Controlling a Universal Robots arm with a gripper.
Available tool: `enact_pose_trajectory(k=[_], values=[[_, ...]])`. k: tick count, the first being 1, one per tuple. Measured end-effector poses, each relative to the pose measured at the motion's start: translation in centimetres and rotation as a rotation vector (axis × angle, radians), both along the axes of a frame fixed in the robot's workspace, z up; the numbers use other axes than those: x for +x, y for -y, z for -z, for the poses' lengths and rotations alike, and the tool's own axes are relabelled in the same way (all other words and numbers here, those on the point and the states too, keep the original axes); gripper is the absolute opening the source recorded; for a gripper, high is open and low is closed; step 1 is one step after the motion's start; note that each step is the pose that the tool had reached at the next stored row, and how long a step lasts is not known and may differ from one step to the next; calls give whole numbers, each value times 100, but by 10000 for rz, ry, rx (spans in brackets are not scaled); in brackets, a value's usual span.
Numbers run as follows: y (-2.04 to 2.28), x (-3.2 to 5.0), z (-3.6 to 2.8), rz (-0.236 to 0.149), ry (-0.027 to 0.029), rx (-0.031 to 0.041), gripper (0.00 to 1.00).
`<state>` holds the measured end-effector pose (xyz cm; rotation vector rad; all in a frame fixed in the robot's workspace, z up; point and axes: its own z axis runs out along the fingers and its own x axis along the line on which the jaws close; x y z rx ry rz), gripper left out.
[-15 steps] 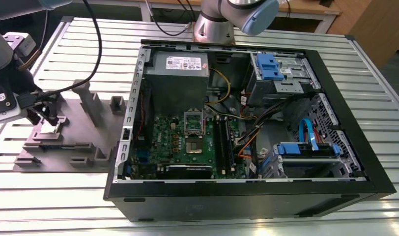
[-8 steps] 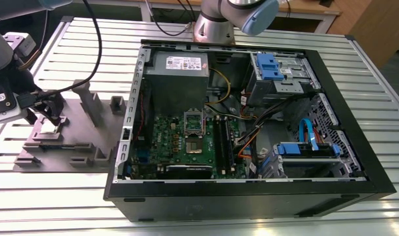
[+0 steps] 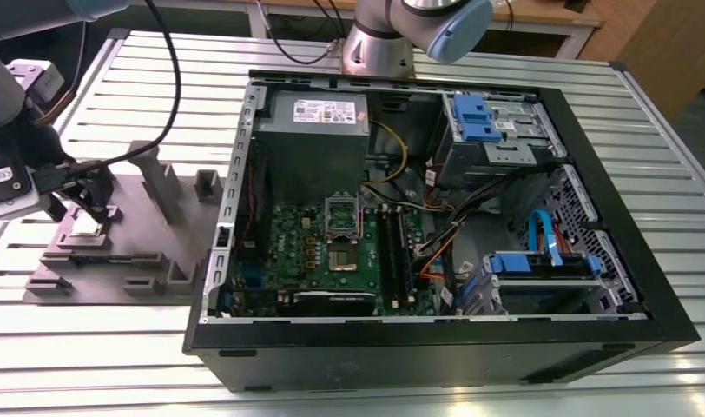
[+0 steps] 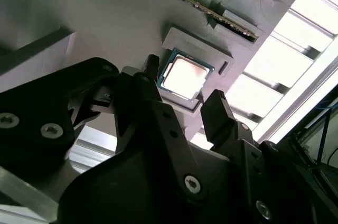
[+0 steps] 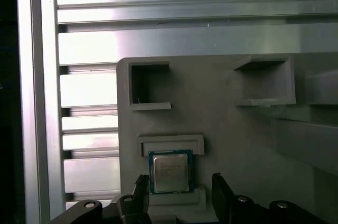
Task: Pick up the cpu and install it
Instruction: 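Pick up the cpu and move it towards the insertion slot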
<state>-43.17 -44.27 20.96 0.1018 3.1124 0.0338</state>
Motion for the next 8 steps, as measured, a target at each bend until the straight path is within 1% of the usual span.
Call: enact_pose_trajectory(k=[4,8], values=[[0,0,7,-287,0,0,59],[0,0,8,-336,1,0,59]])
